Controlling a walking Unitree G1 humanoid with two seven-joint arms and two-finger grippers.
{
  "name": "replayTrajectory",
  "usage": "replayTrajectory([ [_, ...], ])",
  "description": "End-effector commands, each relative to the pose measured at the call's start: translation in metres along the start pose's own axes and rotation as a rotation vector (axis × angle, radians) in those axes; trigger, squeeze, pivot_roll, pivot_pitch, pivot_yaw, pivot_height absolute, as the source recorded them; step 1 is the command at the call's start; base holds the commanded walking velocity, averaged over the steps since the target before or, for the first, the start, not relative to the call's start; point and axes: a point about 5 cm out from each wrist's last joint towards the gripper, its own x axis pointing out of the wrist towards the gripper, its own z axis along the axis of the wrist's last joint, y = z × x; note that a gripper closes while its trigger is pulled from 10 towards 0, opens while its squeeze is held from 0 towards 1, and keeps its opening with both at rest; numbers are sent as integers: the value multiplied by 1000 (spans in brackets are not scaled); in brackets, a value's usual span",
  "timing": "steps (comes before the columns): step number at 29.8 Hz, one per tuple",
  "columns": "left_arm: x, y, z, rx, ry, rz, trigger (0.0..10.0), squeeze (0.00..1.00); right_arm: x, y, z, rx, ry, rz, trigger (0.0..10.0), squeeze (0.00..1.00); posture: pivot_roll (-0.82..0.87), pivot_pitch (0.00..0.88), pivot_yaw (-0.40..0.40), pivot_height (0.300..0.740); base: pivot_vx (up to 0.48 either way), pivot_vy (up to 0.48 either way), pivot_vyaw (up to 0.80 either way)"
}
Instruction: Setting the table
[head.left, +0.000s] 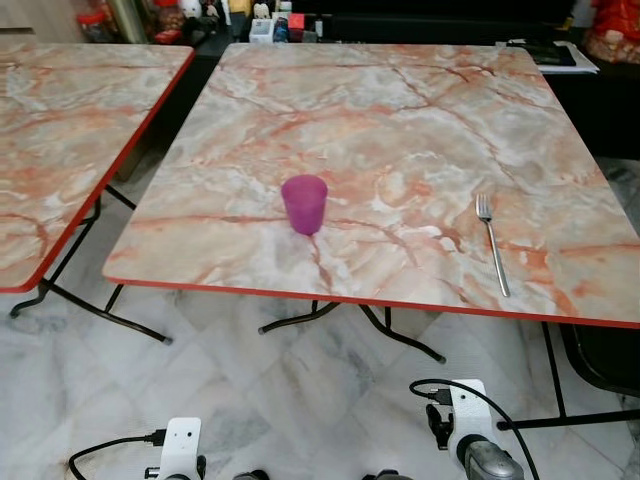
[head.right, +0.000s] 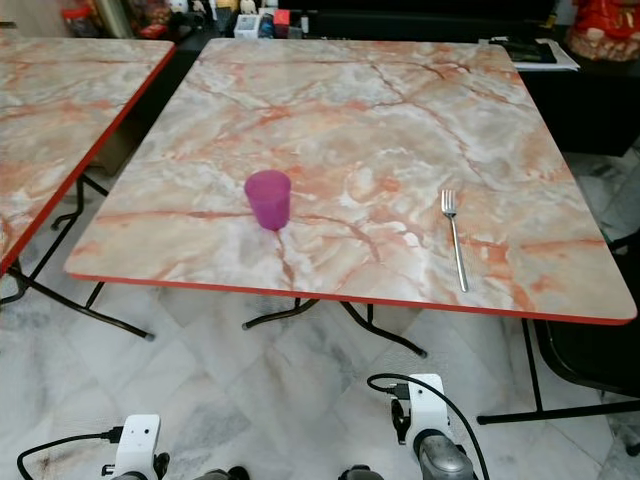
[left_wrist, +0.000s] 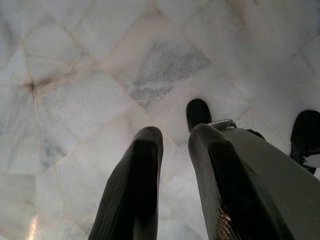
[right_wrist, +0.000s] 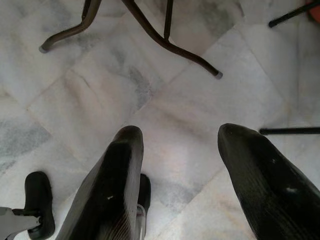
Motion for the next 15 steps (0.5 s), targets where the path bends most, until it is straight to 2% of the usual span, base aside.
replayTrajectory([
  [1, -2, -1, -10, 11, 40, -5, 10000, 0, -2, -3, 0, -17, -30, 0, 10000, 0, -101, 195, -7, 740, 0, 0, 0],
  [3, -2, -1, -10, 10, 39, -4, 10000, 0, -4, -6, 1, -27, -82, -5, 10000, 0, -109, 200, -12, 740, 0, 0, 0],
  [4, -2, -2, -9, 8, 38, -4, 10000, 0, -7, -13, 3, -8, -133, -22, 10000, 0, -117, 202, -12, 740, 0, 0, 0],
  [7, -2, -3, -9, 8, 39, -7, 10000, 0, -11, -18, 4, -10, -175, -27, 10000, 0, -126, 202, -11, 740, 0, 0, 0],
  [8, -2, -5, -9, 10, 40, -13, 10000, 0, -17, -21, 6, -32, -243, -13, 10000, 0, -138, 201, -13, 740, 0, 0, 0],
  [10, -1, -6, -9, 10, 40, -15, 10000, 0, -20, -21, 8, -38, -274, -7, 10000, 0, -139, 200, -15, 740, 0, 0, 0],
  [12, -1, -8, -7, 6, 36, -19, 10000, 0, -31, -19, 22, -43, -366, 4, 10000, 0, -143, 199, -18, 740, 0, 0, 0],
  [15, -1, -9, -5, 5, 32, -22, 10000, 0, -41, -13, 34, -53, -432, 9, 10000, 0, -145, 199, -16, 740, 0, 0, 0],
])
